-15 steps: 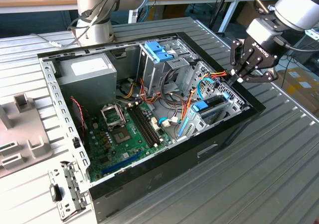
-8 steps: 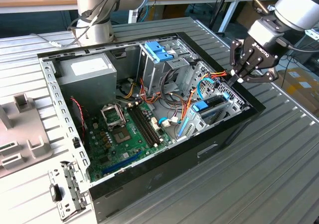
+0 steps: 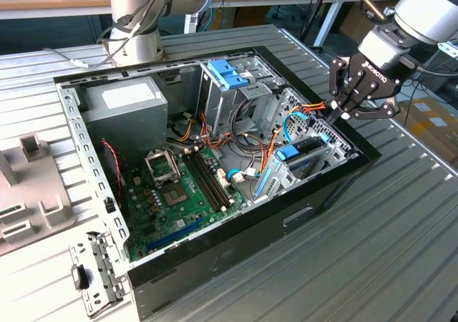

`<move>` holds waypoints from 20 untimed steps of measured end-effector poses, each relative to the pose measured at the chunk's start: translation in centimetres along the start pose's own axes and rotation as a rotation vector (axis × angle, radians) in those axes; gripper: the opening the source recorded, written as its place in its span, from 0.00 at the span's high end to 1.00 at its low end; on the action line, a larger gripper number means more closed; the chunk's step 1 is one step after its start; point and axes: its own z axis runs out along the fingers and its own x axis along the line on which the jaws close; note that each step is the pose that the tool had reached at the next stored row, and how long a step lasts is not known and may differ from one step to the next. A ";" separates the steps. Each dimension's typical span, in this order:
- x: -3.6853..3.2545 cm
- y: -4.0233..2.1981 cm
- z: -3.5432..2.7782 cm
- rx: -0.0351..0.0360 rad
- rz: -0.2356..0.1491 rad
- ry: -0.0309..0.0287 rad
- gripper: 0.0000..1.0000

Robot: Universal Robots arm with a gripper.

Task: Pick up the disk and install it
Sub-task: 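Insert the first disk wire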

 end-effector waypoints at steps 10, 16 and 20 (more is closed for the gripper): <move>0.00 0.00 0.00 -0.0073 -0.059 0.0032 0.89; 0.00 0.00 0.00 -0.0115 -0.093 0.0051 0.89; 0.00 0.00 0.00 -0.0155 -0.126 0.0067 0.89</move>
